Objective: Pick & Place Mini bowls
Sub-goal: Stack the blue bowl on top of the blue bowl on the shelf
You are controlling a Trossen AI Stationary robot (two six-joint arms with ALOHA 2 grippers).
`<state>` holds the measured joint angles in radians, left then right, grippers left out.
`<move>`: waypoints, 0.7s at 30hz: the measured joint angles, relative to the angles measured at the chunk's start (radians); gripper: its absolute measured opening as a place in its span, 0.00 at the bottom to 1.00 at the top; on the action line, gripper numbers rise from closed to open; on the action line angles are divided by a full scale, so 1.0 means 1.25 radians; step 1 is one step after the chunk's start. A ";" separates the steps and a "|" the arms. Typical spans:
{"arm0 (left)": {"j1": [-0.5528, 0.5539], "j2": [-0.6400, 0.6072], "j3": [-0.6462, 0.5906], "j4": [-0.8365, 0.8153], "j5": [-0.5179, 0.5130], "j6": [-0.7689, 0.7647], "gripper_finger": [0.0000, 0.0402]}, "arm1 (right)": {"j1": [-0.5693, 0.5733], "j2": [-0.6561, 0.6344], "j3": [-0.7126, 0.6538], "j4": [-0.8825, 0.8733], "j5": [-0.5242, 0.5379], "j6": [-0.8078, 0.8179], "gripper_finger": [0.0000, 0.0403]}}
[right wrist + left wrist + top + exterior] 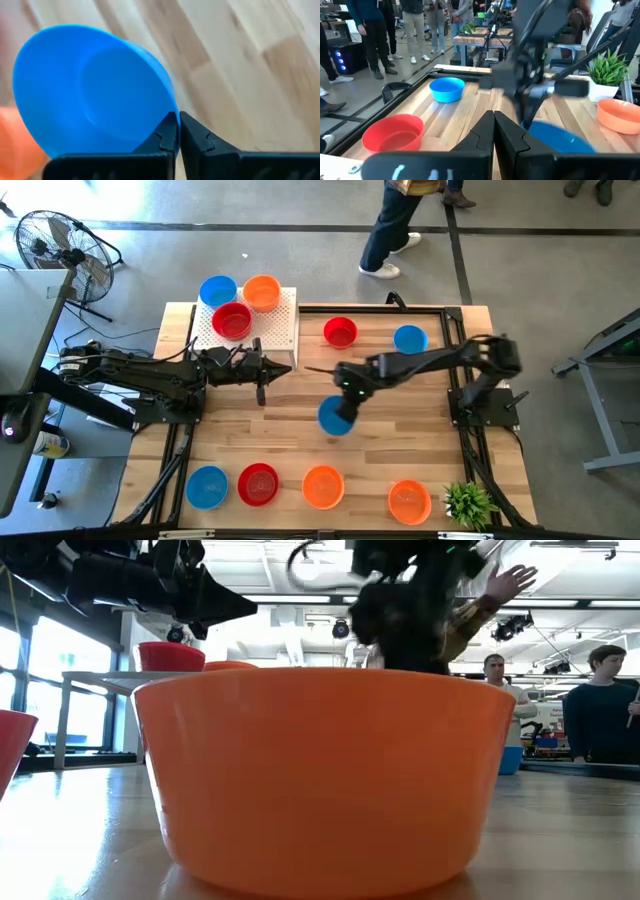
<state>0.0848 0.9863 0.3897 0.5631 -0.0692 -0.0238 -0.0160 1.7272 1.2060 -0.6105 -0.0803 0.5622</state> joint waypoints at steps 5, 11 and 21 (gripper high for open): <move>0.000 0.000 0.000 -0.004 -0.004 0.000 0.00 | -0.043 0.094 0.059 0.009 0.000 -0.041 0.01; 0.000 0.000 0.000 -0.010 -0.004 0.000 0.00 | -0.080 0.112 0.085 0.071 0.015 -0.067 0.01; 0.000 0.000 0.000 -0.010 -0.003 0.011 0.00 | -0.088 0.131 0.085 0.092 0.031 -0.051 0.01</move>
<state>0.0846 0.9863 0.3897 0.5506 -0.0731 -0.0103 -0.1265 1.8915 1.3117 -0.4961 -0.0414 0.4981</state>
